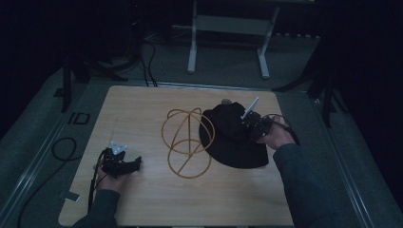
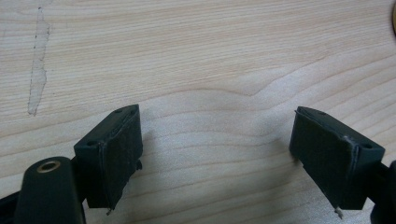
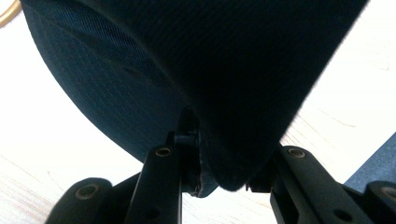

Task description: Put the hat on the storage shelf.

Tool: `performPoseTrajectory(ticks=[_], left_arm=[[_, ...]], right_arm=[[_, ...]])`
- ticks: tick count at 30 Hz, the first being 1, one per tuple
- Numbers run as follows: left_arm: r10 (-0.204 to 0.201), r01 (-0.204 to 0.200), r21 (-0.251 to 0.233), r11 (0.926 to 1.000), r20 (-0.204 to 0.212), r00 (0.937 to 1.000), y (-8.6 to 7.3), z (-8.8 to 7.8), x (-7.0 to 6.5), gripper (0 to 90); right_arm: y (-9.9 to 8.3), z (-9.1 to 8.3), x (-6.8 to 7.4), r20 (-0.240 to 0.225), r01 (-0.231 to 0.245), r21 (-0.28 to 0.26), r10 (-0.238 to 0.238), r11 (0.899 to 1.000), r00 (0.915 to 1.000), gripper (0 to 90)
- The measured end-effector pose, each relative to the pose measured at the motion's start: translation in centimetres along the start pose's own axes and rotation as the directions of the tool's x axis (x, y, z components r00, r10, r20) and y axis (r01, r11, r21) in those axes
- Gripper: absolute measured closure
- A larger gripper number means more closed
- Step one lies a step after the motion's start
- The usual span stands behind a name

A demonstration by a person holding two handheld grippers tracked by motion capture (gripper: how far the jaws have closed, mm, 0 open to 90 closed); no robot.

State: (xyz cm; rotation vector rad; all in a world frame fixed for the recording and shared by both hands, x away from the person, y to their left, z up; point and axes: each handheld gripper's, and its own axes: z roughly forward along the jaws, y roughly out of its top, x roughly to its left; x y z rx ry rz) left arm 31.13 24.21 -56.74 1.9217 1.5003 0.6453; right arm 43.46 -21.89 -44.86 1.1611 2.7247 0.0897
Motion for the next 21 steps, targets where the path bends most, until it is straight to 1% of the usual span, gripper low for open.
performPoseTrajectory(ticks=[7,9,13,16,17,21], left_arm=[[0.000,0.000,0.000,1.0000,0.000,1.0000,0.0,0.0,0.0,17.6],[0.000,0.000,0.000,1.0000,0.000,1.0000,0.0,0.0,0.0,17.6],[0.000,0.000,0.000,1.0000,0.000,1.0000,0.0,0.0,0.0,17.6],[0.000,0.000,0.000,1.0000,0.000,1.0000,0.0,0.0,0.0,17.5],[0.000,0.000,0.000,1.0000,0.000,1.0000,0.0,0.0,0.0,17.5],[0.001,-0.001,0.000,1.0000,0.001,1.0000,0.0,0.0,0.0,17.5]], right_arm=[[0.7,-0.1,0.2,-0.002,0.010,0.015,-0.010,1.000,0.9999,71.4],[1.0,0.2,0.3,-0.004,0.022,0.036,-0.022,0.999,0.9997,71.5],[1.5,0.5,0.3,-0.013,0.034,0.070,-0.033,0.997,0.9994,78.9],[1.8,0.6,0.5,-0.009,0.056,0.093,-0.055,0.994,0.9984,84.6],[1.9,0.6,0.5,-0.008,0.063,0.098,-0.062,0.993,0.9980,85.7],[2.1,0.4,0.6,-0.008,0.059,0.102,-0.058,0.993,0.9983,87.3]])
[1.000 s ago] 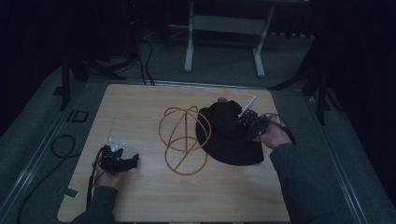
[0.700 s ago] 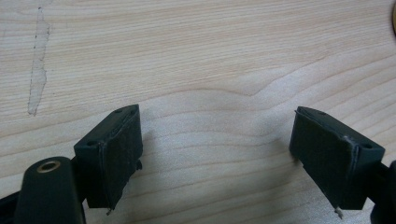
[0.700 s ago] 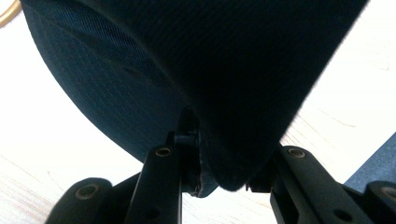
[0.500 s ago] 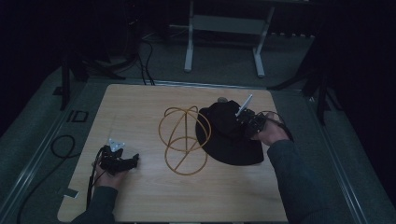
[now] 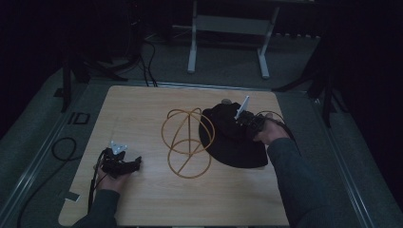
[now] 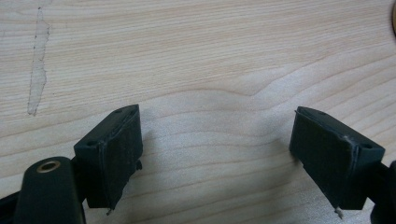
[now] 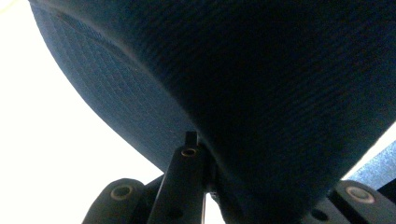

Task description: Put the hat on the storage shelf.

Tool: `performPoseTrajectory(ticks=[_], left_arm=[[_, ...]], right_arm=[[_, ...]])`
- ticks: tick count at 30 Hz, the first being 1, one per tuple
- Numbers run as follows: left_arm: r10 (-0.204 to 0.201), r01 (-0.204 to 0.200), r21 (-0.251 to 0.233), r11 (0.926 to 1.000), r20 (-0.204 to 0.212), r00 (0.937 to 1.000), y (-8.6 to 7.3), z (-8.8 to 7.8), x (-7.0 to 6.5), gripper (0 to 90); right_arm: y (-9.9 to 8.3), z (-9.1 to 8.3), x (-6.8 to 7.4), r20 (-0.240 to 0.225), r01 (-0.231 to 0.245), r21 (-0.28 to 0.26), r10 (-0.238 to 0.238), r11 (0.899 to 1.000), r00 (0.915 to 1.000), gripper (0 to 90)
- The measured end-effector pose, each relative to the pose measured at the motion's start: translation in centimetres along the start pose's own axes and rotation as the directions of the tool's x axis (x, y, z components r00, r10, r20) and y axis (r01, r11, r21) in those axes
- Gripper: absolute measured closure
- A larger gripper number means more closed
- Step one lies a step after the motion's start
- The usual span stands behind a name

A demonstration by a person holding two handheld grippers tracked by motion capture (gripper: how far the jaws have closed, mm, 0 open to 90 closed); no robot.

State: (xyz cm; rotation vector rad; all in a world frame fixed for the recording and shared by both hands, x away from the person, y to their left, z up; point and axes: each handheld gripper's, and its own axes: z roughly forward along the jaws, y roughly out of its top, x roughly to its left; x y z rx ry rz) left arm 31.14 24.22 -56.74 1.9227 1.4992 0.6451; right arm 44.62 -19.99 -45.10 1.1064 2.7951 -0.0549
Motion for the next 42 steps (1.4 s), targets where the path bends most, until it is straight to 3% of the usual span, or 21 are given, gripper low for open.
performPoseTrajectory(ticks=[42], left_arm=[[0.000,0.000,-0.001,1.0000,-0.001,1.0000,0.0,0.0,0.0,17.6]], right_arm=[[-2.3,-4.4,-0.6,-0.011,-0.014,-0.159,0.012,0.987,0.9999,87.8]])
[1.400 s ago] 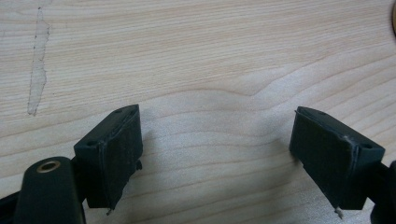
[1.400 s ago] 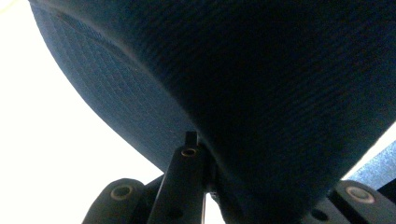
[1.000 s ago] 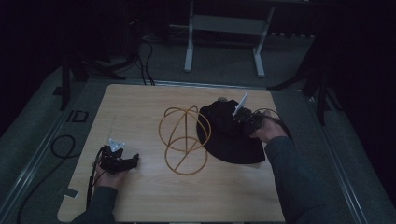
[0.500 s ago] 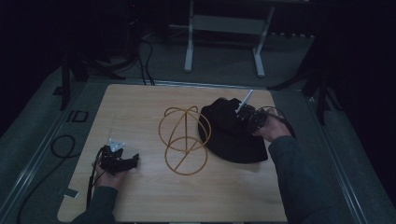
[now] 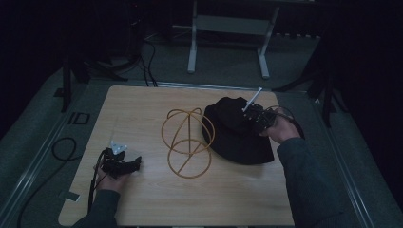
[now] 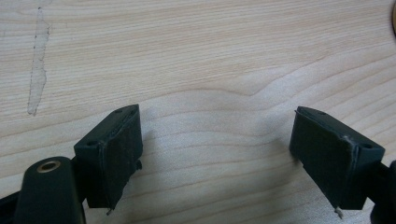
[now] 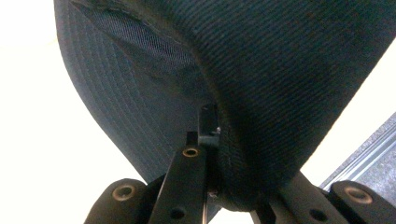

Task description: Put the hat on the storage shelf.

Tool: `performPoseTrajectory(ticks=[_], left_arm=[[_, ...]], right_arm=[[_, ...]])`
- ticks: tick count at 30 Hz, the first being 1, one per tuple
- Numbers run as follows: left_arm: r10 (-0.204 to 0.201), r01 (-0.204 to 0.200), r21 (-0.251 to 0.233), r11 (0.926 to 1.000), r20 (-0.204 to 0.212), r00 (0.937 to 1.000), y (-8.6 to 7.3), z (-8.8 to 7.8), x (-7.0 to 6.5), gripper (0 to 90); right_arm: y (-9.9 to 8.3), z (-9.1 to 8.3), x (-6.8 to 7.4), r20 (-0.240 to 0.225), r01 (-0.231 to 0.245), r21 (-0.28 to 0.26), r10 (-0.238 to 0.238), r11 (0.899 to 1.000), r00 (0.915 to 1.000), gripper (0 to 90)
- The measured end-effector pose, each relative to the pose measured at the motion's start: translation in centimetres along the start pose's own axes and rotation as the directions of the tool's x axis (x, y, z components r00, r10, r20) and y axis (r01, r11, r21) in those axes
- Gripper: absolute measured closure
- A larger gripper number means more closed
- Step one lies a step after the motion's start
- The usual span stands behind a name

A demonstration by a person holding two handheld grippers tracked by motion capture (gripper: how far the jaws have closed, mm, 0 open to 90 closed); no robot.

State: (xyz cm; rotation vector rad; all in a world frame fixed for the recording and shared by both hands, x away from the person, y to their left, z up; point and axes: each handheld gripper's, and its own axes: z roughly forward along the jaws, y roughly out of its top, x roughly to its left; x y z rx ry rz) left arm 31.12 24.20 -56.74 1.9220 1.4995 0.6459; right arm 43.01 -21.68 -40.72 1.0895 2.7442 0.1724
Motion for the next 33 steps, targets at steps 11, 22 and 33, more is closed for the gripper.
performPoseTrajectory(ticks=[11,22,33], left_arm=[[0.002,-0.002,0.001,1.0000,0.000,1.0000,0.0,0.0,0.0,17.6],[0.003,-0.003,0.001,1.0000,0.000,1.0000,0.0,0.0,0.0,17.6],[0.002,-0.002,0.001,1.0000,0.000,1.0000,0.0,0.0,0.0,17.6]], right_arm=[[0.2,-0.5,0.6,0.011,0.026,-0.007,-0.026,1.000,0.9996,87.8],[0.3,-2.1,0.9,0.022,0.046,-0.045,-0.045,0.998,0.9987,87.8],[0.1,-3.4,0.5,0.026,0.052,-0.070,-0.050,0.996,0.9984,87.8]])
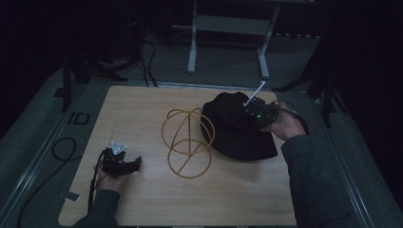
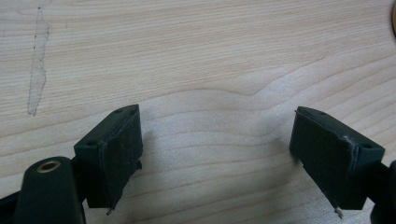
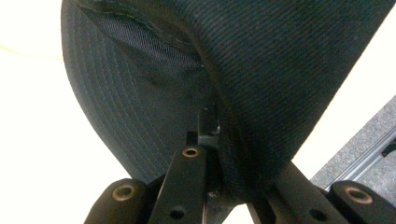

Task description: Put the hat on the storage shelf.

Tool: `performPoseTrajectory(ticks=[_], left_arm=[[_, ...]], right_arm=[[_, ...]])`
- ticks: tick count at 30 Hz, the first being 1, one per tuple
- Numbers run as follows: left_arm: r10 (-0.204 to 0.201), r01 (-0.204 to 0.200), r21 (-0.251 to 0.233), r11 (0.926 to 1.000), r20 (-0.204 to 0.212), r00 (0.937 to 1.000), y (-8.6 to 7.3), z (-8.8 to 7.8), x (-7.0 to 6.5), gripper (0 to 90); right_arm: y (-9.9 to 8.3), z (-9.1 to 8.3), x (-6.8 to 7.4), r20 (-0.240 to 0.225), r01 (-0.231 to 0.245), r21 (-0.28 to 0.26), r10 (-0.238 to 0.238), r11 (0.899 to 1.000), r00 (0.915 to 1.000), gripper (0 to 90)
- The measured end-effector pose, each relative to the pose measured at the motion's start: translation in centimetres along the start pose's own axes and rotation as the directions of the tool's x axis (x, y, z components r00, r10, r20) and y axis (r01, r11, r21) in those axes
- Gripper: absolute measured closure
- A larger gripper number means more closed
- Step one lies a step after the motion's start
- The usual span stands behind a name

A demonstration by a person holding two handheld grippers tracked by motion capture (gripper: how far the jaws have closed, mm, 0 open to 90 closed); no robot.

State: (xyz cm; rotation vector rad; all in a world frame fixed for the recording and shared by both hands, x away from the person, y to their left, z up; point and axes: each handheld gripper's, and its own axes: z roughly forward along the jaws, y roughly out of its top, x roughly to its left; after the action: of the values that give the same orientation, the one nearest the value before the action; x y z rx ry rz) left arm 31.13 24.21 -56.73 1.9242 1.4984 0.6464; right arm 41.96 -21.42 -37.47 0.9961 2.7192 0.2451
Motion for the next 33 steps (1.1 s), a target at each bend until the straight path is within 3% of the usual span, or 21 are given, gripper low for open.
performPoseTrajectory(ticks=[33], left_arm=[[0.000,0.000,0.002,1.0000,0.001,1.0000,0.0,0.0,0.0,17.6]], right_arm=[[-0.7,-3.2,-0.7,-0.008,-0.008,-0.102,0.007,0.995,0.9999,87.9]])
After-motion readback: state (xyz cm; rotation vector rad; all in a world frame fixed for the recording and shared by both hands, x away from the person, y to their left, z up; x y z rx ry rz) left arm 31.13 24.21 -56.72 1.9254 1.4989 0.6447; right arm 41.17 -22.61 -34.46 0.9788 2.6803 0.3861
